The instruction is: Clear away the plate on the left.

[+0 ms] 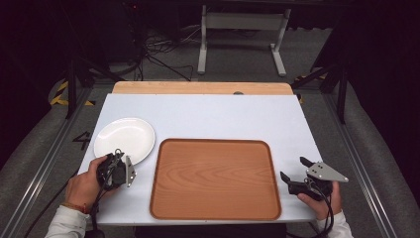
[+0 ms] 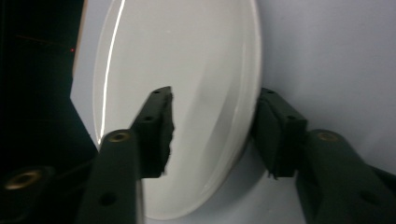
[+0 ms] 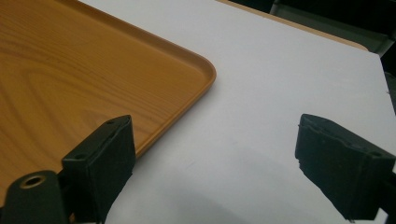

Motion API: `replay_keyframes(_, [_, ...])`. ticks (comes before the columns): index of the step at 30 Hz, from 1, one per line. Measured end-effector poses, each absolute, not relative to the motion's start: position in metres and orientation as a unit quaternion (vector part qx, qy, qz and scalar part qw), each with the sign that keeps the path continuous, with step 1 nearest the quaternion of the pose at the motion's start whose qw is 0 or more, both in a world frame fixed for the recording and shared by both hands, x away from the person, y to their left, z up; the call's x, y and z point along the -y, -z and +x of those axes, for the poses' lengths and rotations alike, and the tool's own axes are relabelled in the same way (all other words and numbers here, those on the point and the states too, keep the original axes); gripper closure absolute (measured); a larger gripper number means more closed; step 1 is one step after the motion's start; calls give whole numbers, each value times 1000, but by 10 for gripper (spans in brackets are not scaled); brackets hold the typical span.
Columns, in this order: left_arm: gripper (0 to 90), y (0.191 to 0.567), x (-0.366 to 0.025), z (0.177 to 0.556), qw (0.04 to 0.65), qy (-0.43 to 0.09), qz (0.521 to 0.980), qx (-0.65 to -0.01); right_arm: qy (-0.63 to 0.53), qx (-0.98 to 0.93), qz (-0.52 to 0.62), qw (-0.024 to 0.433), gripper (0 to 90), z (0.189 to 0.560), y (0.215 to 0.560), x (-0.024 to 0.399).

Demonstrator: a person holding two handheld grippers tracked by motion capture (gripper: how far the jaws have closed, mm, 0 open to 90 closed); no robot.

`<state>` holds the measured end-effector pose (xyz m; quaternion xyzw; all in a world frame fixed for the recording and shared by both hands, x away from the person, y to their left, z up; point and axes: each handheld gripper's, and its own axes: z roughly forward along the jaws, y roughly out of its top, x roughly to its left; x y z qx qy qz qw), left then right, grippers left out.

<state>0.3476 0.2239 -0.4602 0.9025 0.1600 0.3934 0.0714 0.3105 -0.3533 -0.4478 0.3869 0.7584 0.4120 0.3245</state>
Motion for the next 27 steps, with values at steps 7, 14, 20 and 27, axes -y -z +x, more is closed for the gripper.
replay_keyframes(7, [803,459,-220,346,55,-370,917,-139,-411,-760,387,323,128,311,448,353])
replay_keyframes(14, [839,452,-214,341,39,-400,906,-133,-411,-760,387,322,128,311,448,353])
replay_keyframes(20, [875,443,-212,339,48,-435,889,-134,-411,-760,387,322,128,311,449,353])
replay_keyframes(27, [868,431,-214,337,71,-447,880,-145,-413,-756,392,324,129,312,448,356])
